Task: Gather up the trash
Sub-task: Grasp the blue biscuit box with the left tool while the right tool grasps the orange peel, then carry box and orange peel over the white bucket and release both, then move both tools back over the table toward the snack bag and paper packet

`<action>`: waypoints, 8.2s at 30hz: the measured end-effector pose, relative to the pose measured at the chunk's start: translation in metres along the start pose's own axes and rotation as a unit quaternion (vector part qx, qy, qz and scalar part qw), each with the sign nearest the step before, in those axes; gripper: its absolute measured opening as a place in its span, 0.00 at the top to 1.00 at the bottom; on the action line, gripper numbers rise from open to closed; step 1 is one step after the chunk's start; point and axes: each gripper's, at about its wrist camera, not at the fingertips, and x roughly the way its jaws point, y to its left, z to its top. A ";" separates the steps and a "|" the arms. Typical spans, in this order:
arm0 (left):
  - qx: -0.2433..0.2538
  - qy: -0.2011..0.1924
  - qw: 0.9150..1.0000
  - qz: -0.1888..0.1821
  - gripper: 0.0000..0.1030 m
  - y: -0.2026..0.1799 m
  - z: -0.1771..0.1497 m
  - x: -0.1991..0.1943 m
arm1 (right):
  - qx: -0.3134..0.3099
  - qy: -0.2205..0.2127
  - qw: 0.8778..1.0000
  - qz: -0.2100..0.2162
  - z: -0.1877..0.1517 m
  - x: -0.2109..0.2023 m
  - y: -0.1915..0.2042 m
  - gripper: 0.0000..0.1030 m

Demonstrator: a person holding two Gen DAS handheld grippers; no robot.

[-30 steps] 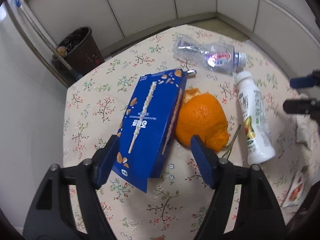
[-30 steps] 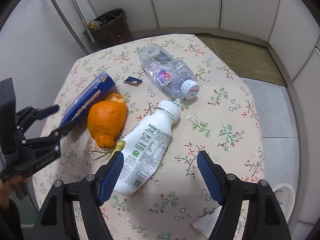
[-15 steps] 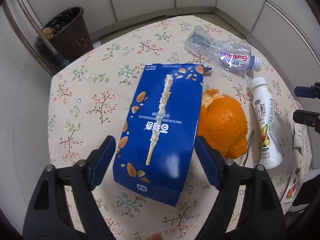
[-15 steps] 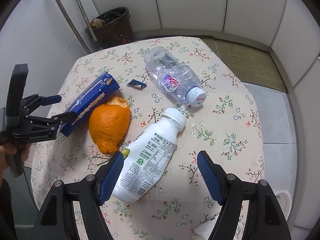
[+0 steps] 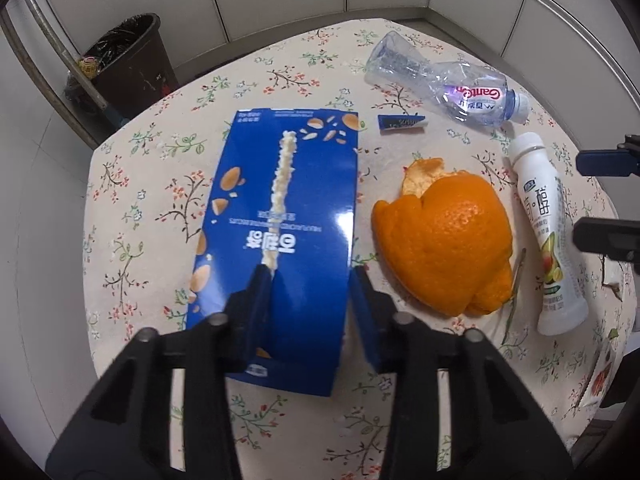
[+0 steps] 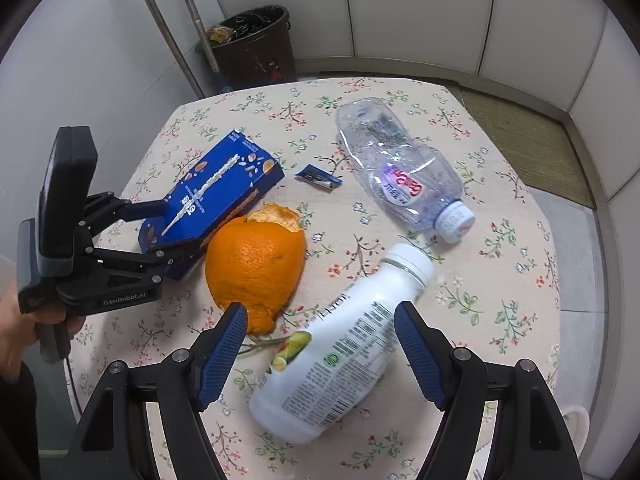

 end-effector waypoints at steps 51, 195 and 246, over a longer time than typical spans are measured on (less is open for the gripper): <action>-0.190 -0.013 0.972 -0.135 1.00 0.044 -0.016 0.000 | -0.022 0.032 0.998 0.040 0.016 0.068 0.019 0.54; 0.302 0.195 0.932 -0.047 0.00 -0.541 0.046 0.037 | 0.298 -0.018 0.952 -0.062 -0.289 -0.185 -0.414 0.83; 0.018 -0.035 0.994 -0.104 0.00 -0.283 -0.042 -0.127 | 0.281 0.050 0.956 -0.072 -0.226 -0.121 -0.365 0.49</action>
